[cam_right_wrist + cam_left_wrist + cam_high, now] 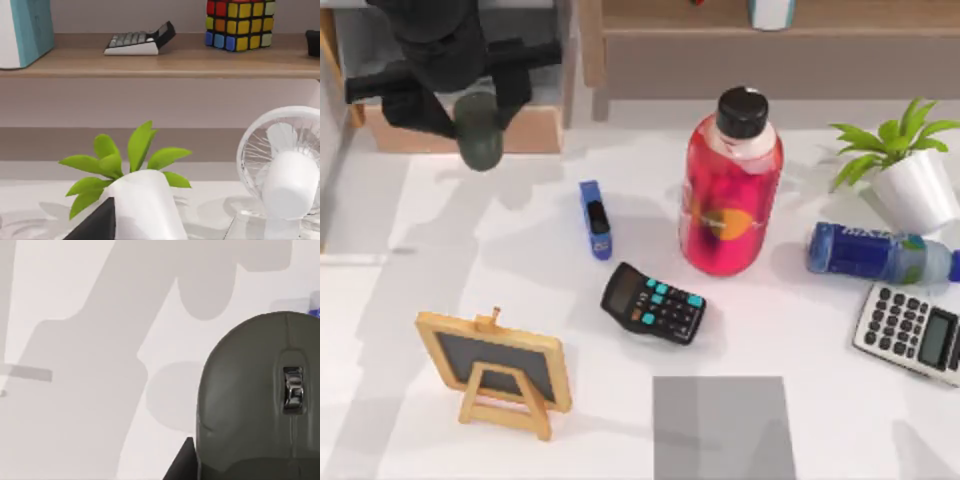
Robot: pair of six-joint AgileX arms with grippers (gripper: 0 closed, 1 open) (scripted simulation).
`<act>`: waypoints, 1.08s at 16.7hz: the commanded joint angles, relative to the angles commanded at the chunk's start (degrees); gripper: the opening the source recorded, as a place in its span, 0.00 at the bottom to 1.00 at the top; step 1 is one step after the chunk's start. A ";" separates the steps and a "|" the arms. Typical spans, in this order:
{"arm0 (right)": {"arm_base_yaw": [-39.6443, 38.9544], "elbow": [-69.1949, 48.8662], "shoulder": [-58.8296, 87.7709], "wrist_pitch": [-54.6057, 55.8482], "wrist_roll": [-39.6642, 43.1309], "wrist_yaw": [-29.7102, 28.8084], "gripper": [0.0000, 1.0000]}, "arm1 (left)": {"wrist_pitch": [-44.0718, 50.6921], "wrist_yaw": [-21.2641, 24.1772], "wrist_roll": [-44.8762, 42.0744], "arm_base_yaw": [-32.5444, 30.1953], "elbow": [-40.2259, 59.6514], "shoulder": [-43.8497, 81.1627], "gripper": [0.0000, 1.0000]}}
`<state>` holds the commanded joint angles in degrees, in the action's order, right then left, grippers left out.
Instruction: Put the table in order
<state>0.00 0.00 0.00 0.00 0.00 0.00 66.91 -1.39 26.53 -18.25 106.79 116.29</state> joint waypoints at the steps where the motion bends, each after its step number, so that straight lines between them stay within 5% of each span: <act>1: 0.00 0.00 0.00 0.00 0.00 0.00 1.00 | -0.89 -0.38 2.90 -4.04 -2.47 -0.72 0.00; 11: 0.00 0.00 0.00 0.00 0.00 0.00 1.00 | -11.02 -3.58 28.74 -38.51 -20.84 -0.23 0.00; 18: 0.00 0.00 0.00 0.00 0.00 0.00 1.00 | -13.60 -4.00 33.70 -44.66 -23.29 1.45 0.00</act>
<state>0.00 0.00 0.00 0.00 0.00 0.00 53.30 -5.39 60.23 -62.92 83.49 117.75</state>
